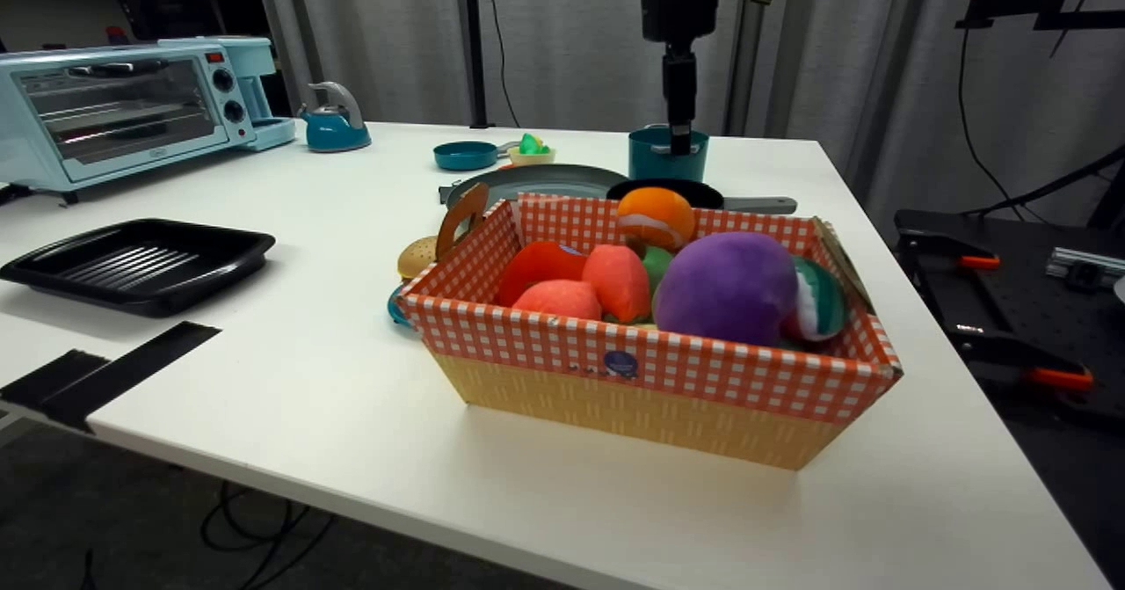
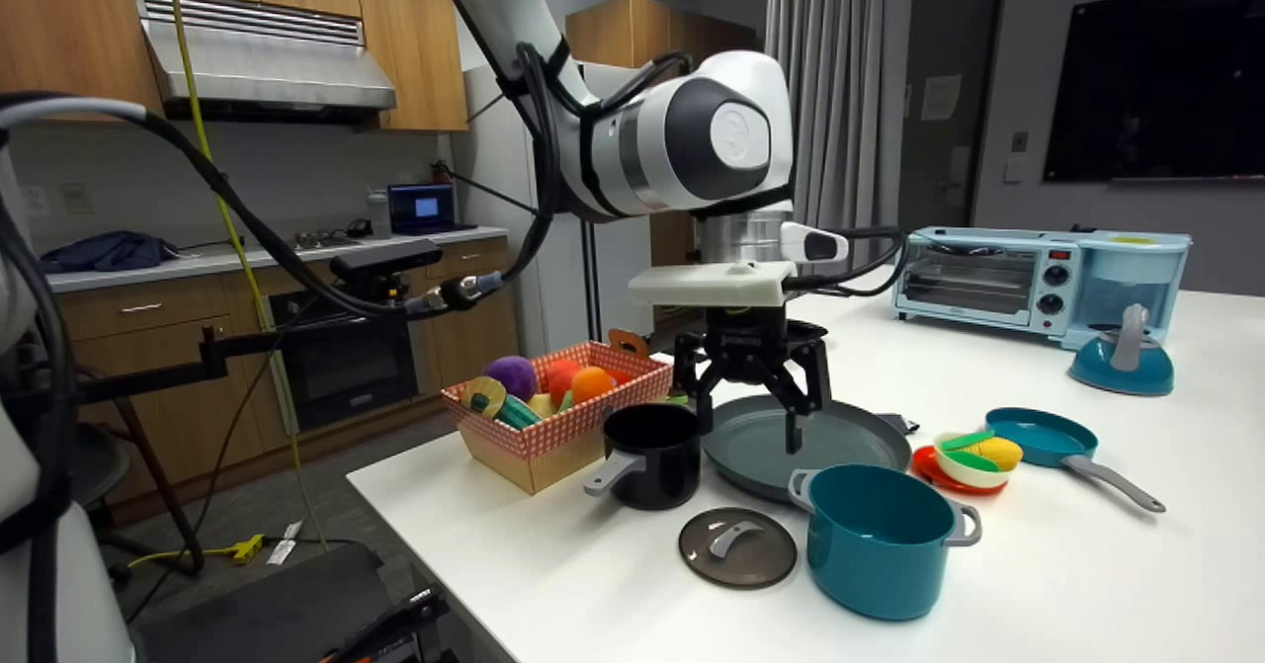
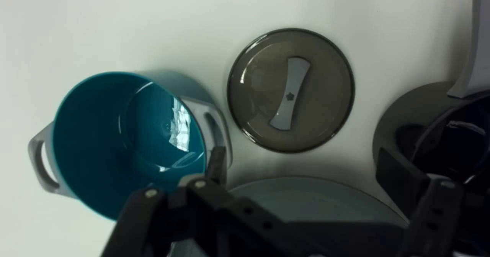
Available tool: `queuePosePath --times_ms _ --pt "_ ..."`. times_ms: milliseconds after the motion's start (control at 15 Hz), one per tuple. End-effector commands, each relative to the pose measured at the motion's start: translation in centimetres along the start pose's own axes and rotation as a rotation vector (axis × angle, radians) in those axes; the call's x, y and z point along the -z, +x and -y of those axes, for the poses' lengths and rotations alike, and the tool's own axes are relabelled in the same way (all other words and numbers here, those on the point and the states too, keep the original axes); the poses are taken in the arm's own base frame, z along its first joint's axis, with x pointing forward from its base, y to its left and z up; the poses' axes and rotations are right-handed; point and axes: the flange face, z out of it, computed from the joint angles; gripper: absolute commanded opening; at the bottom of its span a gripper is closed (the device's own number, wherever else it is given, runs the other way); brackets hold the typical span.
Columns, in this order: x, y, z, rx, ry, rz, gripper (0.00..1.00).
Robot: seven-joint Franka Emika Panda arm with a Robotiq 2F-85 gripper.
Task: Uncover the small pot,put a plush toy in the pot and cover it
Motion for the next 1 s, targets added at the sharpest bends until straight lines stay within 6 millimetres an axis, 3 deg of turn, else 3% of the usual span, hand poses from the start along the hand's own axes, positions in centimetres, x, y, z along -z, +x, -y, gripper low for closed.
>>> queuePosePath --times_ms 0,333,933 --pt "3.3 -1.2 1.5 0.007 -0.039 -0.023 1.00" --pt "6.3 -1.5 5.2 0.056 -0.036 -0.058 1.00" --pt "8.3 -1.8 15.4 0.258 -0.054 -0.077 1.00"
